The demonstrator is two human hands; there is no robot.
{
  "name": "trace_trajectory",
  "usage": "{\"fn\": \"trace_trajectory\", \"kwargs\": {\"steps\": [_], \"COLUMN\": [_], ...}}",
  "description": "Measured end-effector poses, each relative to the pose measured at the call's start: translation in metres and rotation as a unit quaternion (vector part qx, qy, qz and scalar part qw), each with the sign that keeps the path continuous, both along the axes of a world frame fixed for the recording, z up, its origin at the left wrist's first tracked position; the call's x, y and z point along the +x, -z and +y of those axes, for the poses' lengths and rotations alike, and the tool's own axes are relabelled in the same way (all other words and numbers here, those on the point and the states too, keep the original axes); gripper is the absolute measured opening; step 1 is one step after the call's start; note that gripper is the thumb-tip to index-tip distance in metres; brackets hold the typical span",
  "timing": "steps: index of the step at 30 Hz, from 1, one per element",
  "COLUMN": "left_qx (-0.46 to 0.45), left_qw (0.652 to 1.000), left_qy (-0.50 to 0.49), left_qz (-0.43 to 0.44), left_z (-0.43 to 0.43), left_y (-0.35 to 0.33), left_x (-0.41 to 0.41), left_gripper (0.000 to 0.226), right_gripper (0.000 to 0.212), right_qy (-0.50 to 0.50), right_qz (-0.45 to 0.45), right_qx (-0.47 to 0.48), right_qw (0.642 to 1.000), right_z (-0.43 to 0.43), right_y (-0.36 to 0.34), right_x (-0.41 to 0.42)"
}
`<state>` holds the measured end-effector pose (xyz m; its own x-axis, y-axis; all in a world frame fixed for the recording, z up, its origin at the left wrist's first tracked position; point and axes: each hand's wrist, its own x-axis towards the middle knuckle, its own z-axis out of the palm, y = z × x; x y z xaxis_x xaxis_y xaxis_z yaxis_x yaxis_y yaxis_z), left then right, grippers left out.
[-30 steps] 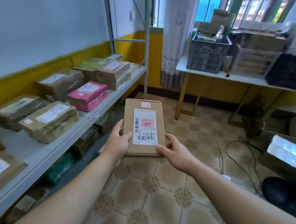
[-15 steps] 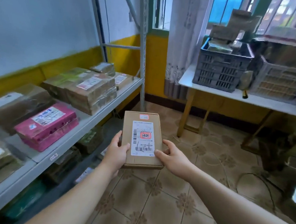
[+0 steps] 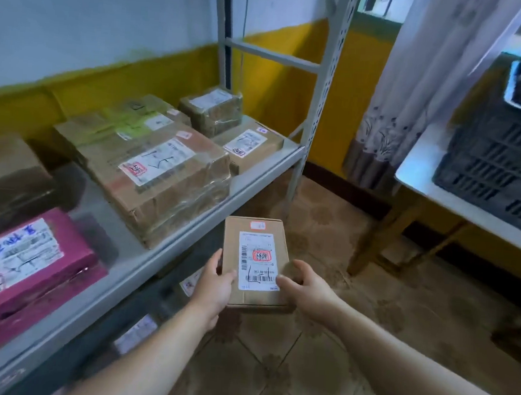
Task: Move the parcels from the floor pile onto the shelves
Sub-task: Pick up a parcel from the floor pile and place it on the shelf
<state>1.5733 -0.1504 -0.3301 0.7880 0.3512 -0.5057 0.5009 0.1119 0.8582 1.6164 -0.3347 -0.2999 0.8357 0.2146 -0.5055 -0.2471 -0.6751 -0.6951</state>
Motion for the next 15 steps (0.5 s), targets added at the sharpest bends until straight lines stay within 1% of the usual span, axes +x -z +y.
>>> {"fn": "trace_trajectory", "kwargs": {"steps": [3, 6, 9, 11, 15], "left_qx": [-0.012, 0.010, 0.019, 0.025, -0.011], "left_qw": [0.999, 0.998, 0.996, 0.991, 0.972], "left_qy": [-0.039, -0.056, -0.073, -0.117, -0.208], "left_qz": [0.028, 0.034, 0.044, 0.058, 0.104], "left_z": [-0.003, -0.014, -0.031, -0.042, -0.060], "left_y": [0.018, 0.036, 0.064, 0.085, 0.140], "left_x": [0.036, 0.072, 0.111, 0.136, 0.179], "left_gripper": [0.053, 0.049, 0.052, 0.053, 0.058], "right_gripper": [0.070, 0.068, 0.055, 0.052, 0.055], "right_qy": [-0.043, -0.101, -0.152, -0.187, -0.221], "right_qz": [0.022, 0.041, 0.045, 0.045, 0.071], "right_qx": [-0.022, -0.048, -0.059, -0.057, -0.039], "right_qw": [0.999, 0.993, 0.986, 0.980, 0.972], "right_z": [0.003, 0.006, 0.003, -0.001, -0.008], "right_y": [0.018, 0.045, 0.077, 0.100, 0.157], "right_x": [0.051, 0.109, 0.172, 0.211, 0.272]}}
